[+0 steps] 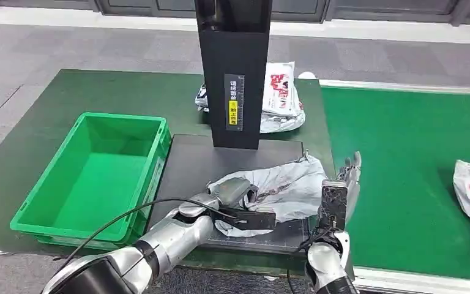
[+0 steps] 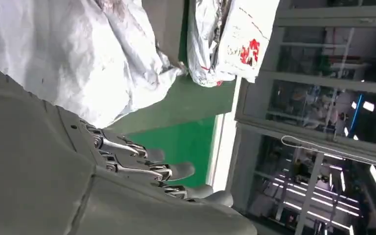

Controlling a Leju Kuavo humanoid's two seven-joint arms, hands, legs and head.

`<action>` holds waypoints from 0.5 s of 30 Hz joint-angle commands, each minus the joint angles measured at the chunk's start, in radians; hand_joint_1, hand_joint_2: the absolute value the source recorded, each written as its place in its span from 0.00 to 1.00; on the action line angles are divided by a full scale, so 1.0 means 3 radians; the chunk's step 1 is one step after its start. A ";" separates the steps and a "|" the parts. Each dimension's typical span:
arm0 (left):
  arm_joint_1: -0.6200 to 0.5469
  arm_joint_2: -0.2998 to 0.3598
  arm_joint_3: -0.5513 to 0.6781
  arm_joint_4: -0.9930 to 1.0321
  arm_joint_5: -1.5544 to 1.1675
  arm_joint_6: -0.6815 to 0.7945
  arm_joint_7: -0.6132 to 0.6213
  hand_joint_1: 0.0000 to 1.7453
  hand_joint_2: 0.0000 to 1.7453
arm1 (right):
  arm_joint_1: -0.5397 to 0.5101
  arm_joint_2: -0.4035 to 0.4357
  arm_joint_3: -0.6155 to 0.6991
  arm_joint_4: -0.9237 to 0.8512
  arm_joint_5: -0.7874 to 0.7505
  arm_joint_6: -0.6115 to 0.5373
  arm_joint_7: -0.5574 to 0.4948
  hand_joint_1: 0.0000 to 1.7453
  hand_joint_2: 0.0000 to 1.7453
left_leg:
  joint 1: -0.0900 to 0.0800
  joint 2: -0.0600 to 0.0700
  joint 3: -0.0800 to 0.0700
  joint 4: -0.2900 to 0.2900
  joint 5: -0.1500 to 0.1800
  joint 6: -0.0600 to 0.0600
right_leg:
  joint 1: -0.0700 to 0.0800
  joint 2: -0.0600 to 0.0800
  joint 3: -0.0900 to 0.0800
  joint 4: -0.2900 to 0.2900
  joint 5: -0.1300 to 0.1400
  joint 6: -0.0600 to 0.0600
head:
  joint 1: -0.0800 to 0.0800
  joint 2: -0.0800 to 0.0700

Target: Moved the parcel from conveyor to table for the left to box.

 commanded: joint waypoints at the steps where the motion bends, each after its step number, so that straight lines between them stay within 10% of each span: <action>1: 0.0125 0.0135 0.0139 0.0241 0.0029 0.0094 0.0012 1.00 1.00 | -0.0064 -0.0031 -0.0029 0.0146 0.0120 0.0042 0.0121 0.00 0.00 | -0.0001 0.0011 -0.0006 -0.0005 0.0002 0.0000 | -0.0001 0.0015 -0.0001 -0.0003 0.0006 -0.0001 | 0.0001 0.0000; 9: 0.0315 0.0334 0.1197 -0.1227 -0.0369 0.2136 -0.0222 1.00 1.00 | 0.0359 -0.0053 -0.0338 -0.0426 0.0193 -0.0104 0.0233 0.00 0.00 | 0.0001 0.0006 -0.0009 -0.0001 0.0006 -0.0004 | 0.0002 0.0016 -0.0024 0.0000 0.0009 -0.0008 | 0.0001 0.0000; 15: 0.1124 0.0505 0.2741 -0.3487 -0.1613 0.2200 -0.0549 1.00 1.00 | 0.0842 -0.0079 -0.0509 -0.0779 0.0201 -0.0162 0.0105 0.00 0.00 | 0.0001 0.0019 -0.0024 -0.0006 0.0004 -0.0010 | 0.0004 0.0033 -0.0043 -0.0002 0.0008 -0.0010 | 0.0001 0.0000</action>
